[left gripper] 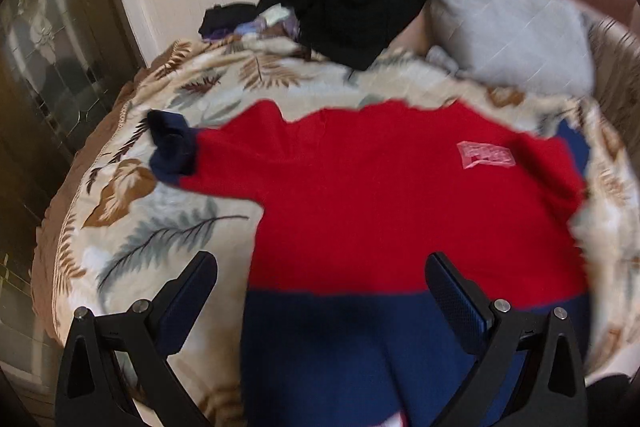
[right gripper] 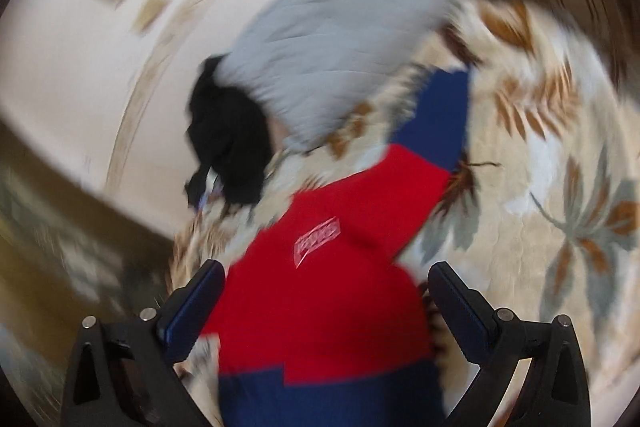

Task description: Fold small clothes

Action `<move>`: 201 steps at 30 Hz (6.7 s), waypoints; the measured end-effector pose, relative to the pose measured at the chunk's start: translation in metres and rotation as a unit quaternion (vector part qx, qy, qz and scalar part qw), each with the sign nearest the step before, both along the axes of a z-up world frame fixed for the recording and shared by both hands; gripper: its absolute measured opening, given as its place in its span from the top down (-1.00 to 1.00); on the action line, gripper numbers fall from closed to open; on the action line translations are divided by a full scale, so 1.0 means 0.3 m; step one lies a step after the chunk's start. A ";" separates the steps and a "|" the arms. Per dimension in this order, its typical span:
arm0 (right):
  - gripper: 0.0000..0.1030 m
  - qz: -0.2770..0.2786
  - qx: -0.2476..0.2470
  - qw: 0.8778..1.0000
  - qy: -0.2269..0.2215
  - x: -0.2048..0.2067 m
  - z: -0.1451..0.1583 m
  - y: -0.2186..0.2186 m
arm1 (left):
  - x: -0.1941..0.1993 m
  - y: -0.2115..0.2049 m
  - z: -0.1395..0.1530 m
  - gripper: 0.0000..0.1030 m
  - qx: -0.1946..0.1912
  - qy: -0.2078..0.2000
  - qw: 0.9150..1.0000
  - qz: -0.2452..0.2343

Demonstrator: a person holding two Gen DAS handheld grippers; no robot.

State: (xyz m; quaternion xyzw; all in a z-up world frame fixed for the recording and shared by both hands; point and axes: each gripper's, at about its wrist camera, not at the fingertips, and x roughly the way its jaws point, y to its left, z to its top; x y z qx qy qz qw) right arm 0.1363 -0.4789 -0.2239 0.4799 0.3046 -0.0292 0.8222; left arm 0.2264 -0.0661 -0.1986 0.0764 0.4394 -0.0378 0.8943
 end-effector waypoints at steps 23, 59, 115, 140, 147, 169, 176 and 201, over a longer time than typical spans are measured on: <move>-0.11 -0.119 0.043 0.991 0.050 0.494 -0.385 -0.460 | 0.248 -0.173 -0.136 -1.00 -0.007 -0.042 0.999 -0.031; -0.76 0.301 0.193 0.934 0.002 0.649 -0.209 0.816 | 0.233 0.466 0.037 -1.00 -0.038 -0.141 0.963 0.225; -0.88 0.319 0.058 0.946 -0.016 0.540 -0.130 0.723 | 0.297 0.677 0.013 -1.00 -0.171 -0.107 0.946 0.252; -0.87 0.246 0.054 0.967 -0.021 0.491 -0.149 0.498 | 0.325 0.350 0.156 0.92 -0.223 -0.073 0.972 0.034; -0.87 0.202 0.061 0.977 -0.038 0.451 -0.133 0.363 | 0.220 -0.037 0.271 0.92 -0.283 -0.037 0.948 -0.140; -0.44 0.249 0.024 0.965 0.081 0.553 -0.278 0.406 | 0.417 0.270 0.020 -0.35 -0.234 -0.003 0.971 0.049; 0.83 0.274 -0.100 0.953 0.081 0.553 -0.207 0.522 | 0.437 0.321 -0.036 -0.35 -0.231 0.009 0.970 0.068; 0.17 0.051 -0.038 0.995 0.079 0.571 -0.170 0.135 | 0.447 0.127 -0.216 -0.35 -0.071 0.077 0.994 0.018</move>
